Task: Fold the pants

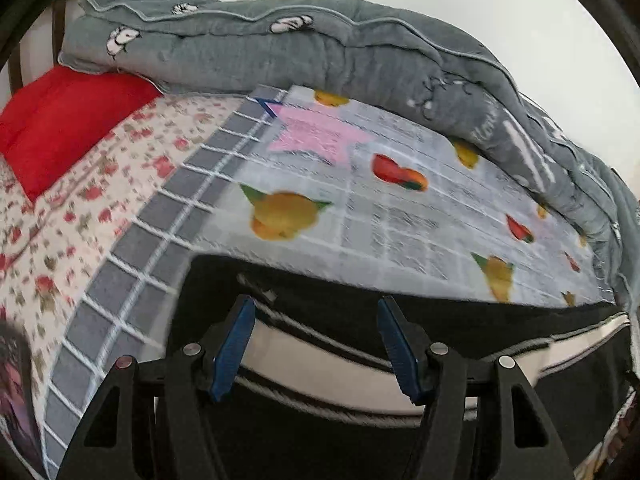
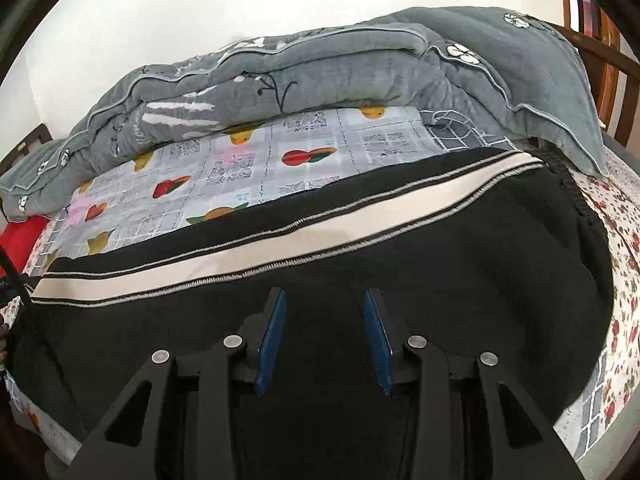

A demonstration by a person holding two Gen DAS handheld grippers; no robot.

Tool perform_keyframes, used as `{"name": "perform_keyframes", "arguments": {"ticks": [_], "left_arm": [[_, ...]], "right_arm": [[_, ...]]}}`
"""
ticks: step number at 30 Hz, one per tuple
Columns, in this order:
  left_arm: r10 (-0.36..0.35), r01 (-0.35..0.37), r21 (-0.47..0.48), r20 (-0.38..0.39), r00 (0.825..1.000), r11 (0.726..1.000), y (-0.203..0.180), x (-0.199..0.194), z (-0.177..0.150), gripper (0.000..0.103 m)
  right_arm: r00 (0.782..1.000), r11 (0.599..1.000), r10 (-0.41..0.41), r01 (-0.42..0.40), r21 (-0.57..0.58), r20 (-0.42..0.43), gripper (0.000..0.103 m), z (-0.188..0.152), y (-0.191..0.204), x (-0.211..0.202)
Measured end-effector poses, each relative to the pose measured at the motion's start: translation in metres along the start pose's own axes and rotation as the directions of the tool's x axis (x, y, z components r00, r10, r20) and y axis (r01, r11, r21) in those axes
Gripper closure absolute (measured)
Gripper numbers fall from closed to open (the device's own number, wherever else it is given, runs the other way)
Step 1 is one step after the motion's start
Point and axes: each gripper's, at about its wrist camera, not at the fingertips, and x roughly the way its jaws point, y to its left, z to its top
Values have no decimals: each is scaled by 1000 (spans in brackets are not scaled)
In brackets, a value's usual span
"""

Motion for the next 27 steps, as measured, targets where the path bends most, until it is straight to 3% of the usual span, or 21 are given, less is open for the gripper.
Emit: {"name": "perform_keyframes", "arguments": {"ticks": [4, 6, 9, 10, 11, 13, 16, 18, 20, 23, 27], "left_arm": [[-2, 2, -25, -21, 1000, 1000, 13, 16, 8, 43], [9, -10, -10, -69, 998, 1000, 16, 29, 6, 43], [-7, 8, 18, -64, 998, 1000, 14, 29, -4, 45], [-4, 5, 19, -62, 998, 1000, 15, 27, -7, 54], [9, -9, 6, -54, 998, 1000, 18, 25, -8, 69], [-8, 7, -65, -8, 1000, 998, 32, 19, -6, 79], [-3, 22, -166, 111, 994, 986, 53, -3, 0, 81], [-44, 81, -217, 167, 985, 973, 64, -13, 4, 81], [20, 17, -208, 171, 985, 978, 58, -10, 7, 81], [139, -124, -134, 108, 984, 983, 39, 12, 9, 81], [146, -133, -180, 57, 988, 975, 47, 27, 6, 75]], "right_arm": [[1000, 1000, 19, -19, -2, -9, 63, 7, 17, 5], [1000, 1000, 28, -28, -5, -6, 63, 10, 24, 5], [1000, 1000, 25, -25, -15, 2, 63, 13, 31, 7], [1000, 1000, 20, -20, -23, 0, 63, 13, 34, 8], [1000, 1000, 14, -14, -28, -2, 63, 13, 35, 9], [1000, 999, 5, -5, -36, -3, 63, 13, 38, 11], [1000, 999, 4, -4, -35, -9, 63, 13, 40, 14], [1000, 999, 3, -4, -32, -11, 63, 13, 40, 14], [1000, 999, 2, -2, -33, -5, 63, 14, 38, 12], [1000, 999, -5, 5, -47, 8, 63, 17, 35, 11], [1000, 994, -19, 21, -103, 16, 62, 28, 26, 14]]}}
